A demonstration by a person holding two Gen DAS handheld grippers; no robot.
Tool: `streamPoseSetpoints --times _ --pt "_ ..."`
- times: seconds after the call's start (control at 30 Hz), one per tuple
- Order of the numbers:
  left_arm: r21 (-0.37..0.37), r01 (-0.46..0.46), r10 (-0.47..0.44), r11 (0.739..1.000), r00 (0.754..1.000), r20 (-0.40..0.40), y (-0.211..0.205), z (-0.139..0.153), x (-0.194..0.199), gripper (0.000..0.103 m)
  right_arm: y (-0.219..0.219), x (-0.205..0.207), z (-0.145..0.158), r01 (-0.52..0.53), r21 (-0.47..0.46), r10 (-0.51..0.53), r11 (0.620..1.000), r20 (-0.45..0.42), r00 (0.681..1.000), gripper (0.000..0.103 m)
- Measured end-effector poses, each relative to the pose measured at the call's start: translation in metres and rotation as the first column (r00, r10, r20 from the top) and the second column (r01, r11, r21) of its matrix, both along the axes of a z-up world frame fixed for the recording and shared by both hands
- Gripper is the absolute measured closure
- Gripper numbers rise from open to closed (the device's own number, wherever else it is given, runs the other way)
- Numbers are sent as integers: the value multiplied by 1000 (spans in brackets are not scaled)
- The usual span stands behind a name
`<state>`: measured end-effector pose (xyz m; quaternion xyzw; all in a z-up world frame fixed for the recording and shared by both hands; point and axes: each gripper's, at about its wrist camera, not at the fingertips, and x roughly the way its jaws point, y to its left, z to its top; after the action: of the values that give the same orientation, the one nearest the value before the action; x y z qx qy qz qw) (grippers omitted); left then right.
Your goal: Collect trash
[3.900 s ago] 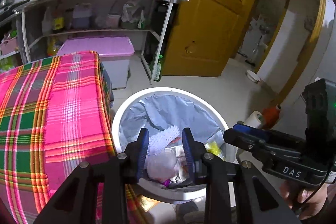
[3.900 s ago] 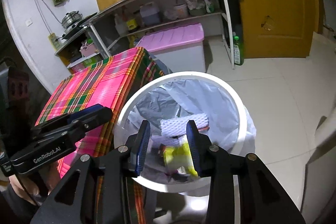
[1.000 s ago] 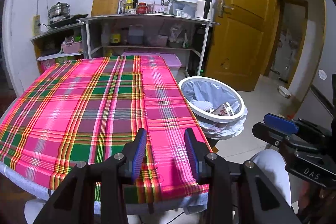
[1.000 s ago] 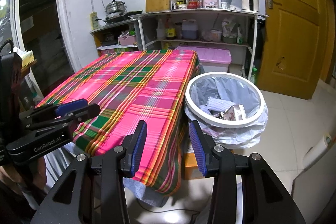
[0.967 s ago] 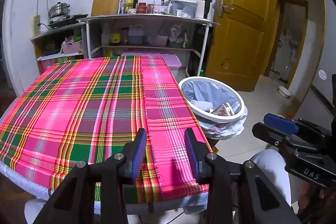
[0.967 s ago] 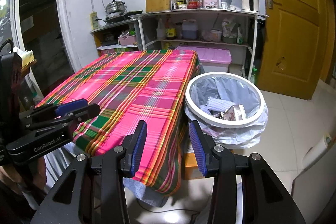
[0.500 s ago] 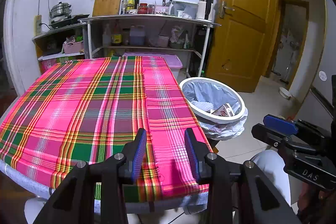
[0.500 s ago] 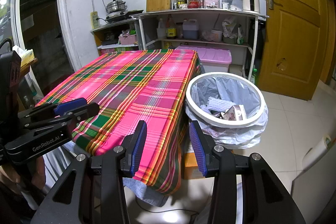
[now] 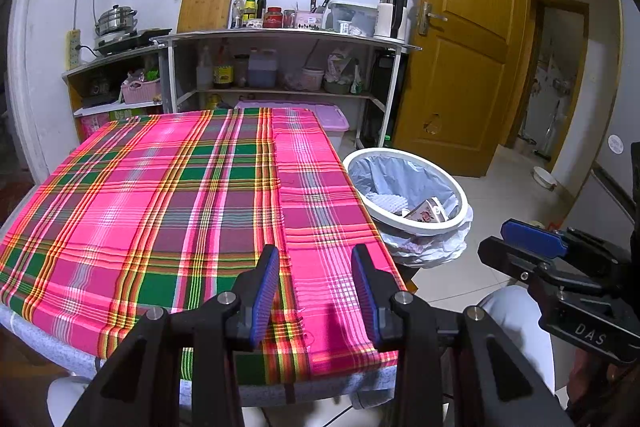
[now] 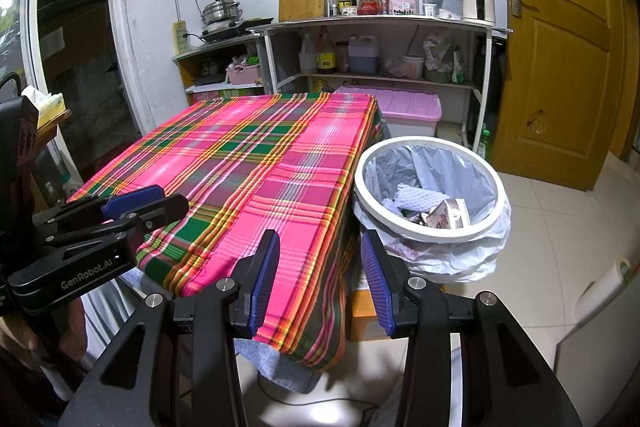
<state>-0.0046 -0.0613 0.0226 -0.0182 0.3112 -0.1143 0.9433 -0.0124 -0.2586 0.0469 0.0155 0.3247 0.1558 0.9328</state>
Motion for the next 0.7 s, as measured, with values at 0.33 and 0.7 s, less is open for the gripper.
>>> streamPoseSetpoints --times 0.33,0.7 --pt "1 0 0 1000 1000 0 0 0 0 66 0 0 0 0 0 0 1000 0 1000 59" --pt "2 -2 2 1000 1000 2 1 0 -1 66 0 0 0 0 -1 0 1000 0 1000 59"
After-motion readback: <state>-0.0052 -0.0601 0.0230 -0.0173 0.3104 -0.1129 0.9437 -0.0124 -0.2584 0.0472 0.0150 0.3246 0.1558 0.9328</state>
